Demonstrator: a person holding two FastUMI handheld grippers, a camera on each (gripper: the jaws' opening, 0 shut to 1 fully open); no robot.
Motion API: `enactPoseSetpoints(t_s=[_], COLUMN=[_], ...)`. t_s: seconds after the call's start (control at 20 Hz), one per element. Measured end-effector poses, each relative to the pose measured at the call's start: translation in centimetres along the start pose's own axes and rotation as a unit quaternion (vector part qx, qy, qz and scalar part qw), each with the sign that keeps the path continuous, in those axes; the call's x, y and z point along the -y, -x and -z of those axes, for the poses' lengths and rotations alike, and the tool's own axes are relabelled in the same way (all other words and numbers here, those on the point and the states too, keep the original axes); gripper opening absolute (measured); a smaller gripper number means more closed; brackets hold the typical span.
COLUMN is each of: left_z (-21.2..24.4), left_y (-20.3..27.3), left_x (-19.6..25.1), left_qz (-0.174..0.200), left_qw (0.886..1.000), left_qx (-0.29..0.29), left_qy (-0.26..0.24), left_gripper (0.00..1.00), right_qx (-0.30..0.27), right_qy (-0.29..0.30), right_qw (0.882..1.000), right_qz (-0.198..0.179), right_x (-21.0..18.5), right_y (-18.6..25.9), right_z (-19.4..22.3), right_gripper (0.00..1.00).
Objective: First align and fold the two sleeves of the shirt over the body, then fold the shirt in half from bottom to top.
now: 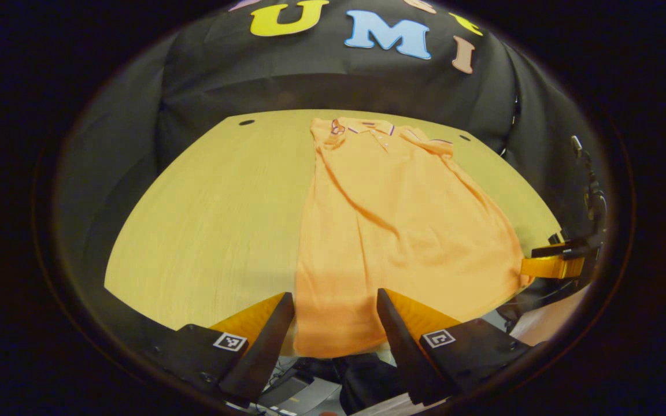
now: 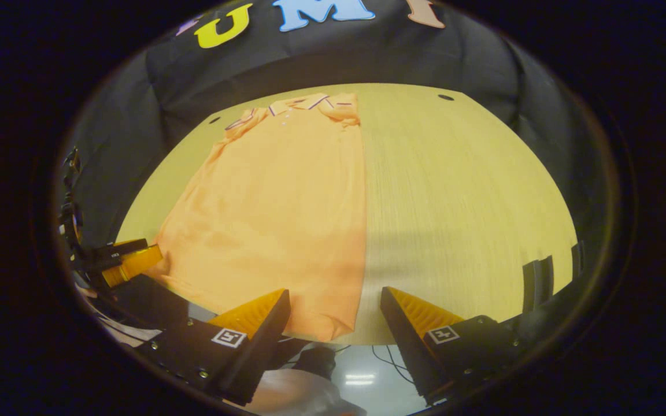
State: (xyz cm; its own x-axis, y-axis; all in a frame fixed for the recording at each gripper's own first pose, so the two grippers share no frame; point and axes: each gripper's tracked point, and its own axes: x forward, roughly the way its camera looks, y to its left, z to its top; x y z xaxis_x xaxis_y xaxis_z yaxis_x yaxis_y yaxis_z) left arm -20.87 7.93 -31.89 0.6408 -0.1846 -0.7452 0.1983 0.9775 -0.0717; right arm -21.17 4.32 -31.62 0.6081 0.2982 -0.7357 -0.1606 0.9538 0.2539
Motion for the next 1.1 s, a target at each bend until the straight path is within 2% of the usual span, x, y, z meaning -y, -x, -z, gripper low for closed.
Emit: enactPoseSetpoints(t_s=[0.2,0.45,0.5,0.55,0.6,0.65,0.7,0.75,0.8,0.85,0.9,0.95,1.0,1.05,1.1], left_z=[1.2,2.0,2.1,2.0,2.1,2.2,2.3,2.4,2.5,2.4,2.3,2.1,2.2,2.3,2.2], left_y=[-0.4,-0.8,-0.9,-0.9,-1.0,-1.0,-1.0,-1.0,-1.0,-1.1,-1.2,-1.3,-1.2,-1.2,-1.3], left_x=[0.8,1.3,1.7,2.4,2.9,3.7,4.1,4.6,4.9,5.1,5.1,5.2,5.4,5.3,5.3], left_qz=[0.002,-0.01,-0.007,0.0,0.005,0.013,0.018,0.023,0.026,0.028,0.025,0.023,0.02,0.018,0.018], left_qw=[1.0,0.998,0.998,0.998,0.997,0.996,0.994,0.993,0.992,0.991,0.99,0.99,0.989,0.989,0.989], left_qx=[-0.012,-0.027,-0.028,-0.029,-0.031,-0.032,-0.034,-0.034,-0.034,-0.032,-0.033,-0.031,-0.032,-0.033,-0.034], left_qy=[-0.002,-0.047,-0.055,-0.062,-0.074,-0.086,-0.098,-0.109,-0.117,-0.124,-0.133,-0.139,-0.14,-0.145,-0.145], left_gripper=[0.96,0.96,0.96,0.95,0.8,0.72,0.59,0.46,0.32,0.27,0.14,0.13,0.13,0.06,0.07], right_qx=[-0.022,-0.031,-0.03,-0.031,-0.029,-0.029,-0.028,-0.029,-0.029,-0.02,-0.017,-0.015,-0.014,-0.009,-0.006], right_qy=[0.039,0.079,0.084,0.085,0.083,0.078,0.074,0.072,0.073,0.07,0.063,0.053,0.044,0.038,0.025], right_qw=[0.999,0.996,0.996,0.996,0.996,0.996,0.997,0.997,0.997,0.997,0.998,0.998,0.999,0.999,1.0], right_qz=[-0.003,0.023,0.027,0.026,0.027,0.026,0.025,0.025,0.026,0.022,0.019,0.015,0.012,0.01,0.007], right_x=[-0.9,-0.6,-0.4,-0.6,-0.7,-0.7,-0.7,-0.7,-0.8,-0.9,-0.9,-0.9,-1.0,-1.0,-1.0], right_y=[-0.2,-0.6,-0.6,-0.9,-0.6,-0.7,-0.9,-0.9,-0.9,-0.9,-0.8,-1.0,-1.1,-1.1,-1.0], right_z=[1.2,1.2,1.2,1.1,1.1,0.9,0.9,0.9,0.9,0.7,0.7,0.8,0.8,0.7,0.8], right_gripper=[0.98,0.98,0.96,0.86,0.84,0.69,0.58,0.41,0.41,0.38,0.23,0.07,0.07,0.07,0.07])
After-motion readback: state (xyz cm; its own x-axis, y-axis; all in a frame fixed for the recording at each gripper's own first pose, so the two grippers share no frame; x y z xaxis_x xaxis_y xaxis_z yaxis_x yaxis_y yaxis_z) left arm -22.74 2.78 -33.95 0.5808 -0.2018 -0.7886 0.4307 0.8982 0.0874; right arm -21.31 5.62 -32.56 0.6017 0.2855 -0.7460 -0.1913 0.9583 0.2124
